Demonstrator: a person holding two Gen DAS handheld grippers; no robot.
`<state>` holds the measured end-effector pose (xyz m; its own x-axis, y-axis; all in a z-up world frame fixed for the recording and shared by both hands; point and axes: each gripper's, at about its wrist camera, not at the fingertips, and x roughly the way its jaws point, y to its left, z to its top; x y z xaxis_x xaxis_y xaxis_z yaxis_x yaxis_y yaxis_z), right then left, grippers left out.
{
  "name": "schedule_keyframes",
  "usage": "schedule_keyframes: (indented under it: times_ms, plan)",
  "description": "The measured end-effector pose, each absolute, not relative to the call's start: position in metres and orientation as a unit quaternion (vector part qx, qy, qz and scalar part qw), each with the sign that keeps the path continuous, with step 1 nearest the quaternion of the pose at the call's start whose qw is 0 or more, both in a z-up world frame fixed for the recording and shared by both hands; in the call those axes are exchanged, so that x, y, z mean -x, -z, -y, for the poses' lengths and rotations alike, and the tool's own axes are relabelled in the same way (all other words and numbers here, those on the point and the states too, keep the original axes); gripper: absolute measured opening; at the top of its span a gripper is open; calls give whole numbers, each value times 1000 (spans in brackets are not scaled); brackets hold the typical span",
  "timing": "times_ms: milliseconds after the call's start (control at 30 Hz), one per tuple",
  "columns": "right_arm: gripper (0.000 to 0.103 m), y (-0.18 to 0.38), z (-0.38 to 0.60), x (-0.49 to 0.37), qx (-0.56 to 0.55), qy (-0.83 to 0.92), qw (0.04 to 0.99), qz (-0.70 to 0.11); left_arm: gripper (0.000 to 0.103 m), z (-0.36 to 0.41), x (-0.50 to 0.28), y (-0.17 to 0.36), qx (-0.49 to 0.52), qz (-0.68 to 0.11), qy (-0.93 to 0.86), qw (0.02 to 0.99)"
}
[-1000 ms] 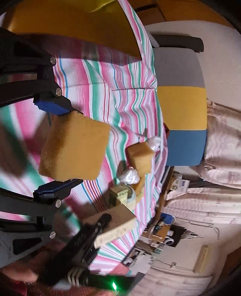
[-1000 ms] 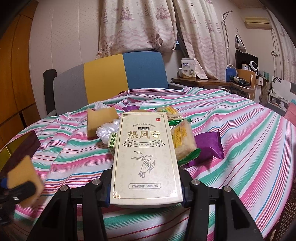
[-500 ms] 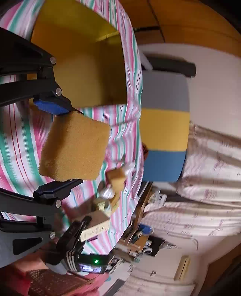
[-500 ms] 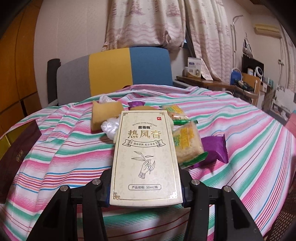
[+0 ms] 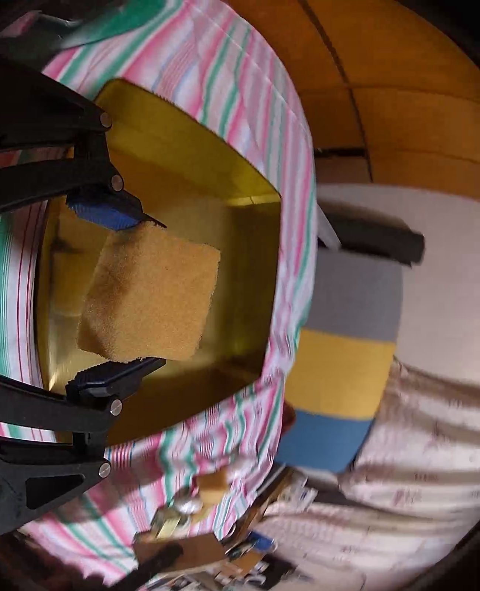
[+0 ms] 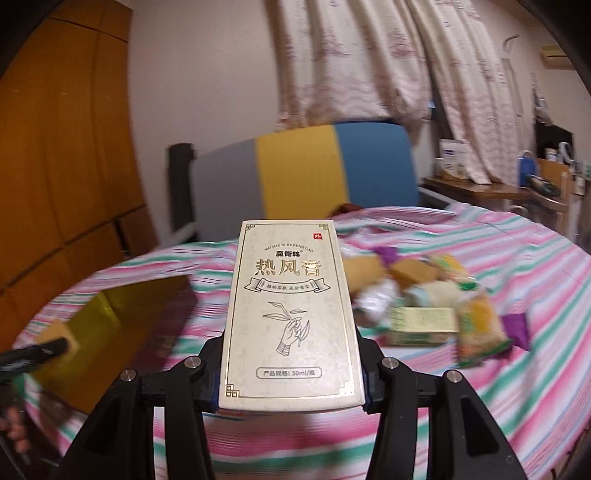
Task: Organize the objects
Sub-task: 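Carry the sponge to the gold tray and release it with the left tool, then lower the cream box into the gold tray and open the right tool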
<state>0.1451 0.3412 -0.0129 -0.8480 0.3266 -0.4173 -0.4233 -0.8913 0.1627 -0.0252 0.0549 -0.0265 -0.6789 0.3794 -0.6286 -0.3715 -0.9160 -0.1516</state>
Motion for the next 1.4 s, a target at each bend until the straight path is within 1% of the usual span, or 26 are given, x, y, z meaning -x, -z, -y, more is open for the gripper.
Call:
schedule_keyframes:
  times_ms: [167,333,467,500,567,600,633,700,800,900,1000,1133,1400]
  plan:
    - [51,-4,-305,-125,189,-966,131,-118,63,-25,42,39,360,16,-919,161]
    - [51,-14,-267,-102,197,-972,66,-112,63,-10,54,49,372,-10,-920,119]
    - [51,-14,-237,-77,219,-969,15,-117,64,3,59,57,384,-12,-918,101]
    - [51,-13,-230,-74,223,-968,6,-118,66,5,59,57,384,-10,-918,98]
    - [51,-10,-219,-62,235,-965,-10,-116,77,10,58,55,381,2,-920,92]
    - [51,-8,-215,-58,241,-964,-13,-114,88,14,57,52,374,16,-922,96]
    - [51,-6,-211,-53,248,-962,-16,-111,95,17,57,49,367,29,-924,103]
    - [51,0,-204,-42,263,-958,-25,-111,102,22,55,39,351,44,-930,97]
    - [51,11,-199,-27,290,-949,-34,-121,102,32,54,25,328,59,-940,76]
    - [51,23,-193,-13,317,-938,-42,-134,103,48,54,12,310,96,-945,53]
    - [51,36,-186,4,343,-927,-49,-142,103,62,58,5,310,120,-943,25]
    - [51,49,-173,25,373,-916,-56,-132,103,71,61,1,317,127,-940,5]
    - [52,64,-147,47,405,-904,-53,-124,103,74,56,-3,316,147,-937,2]
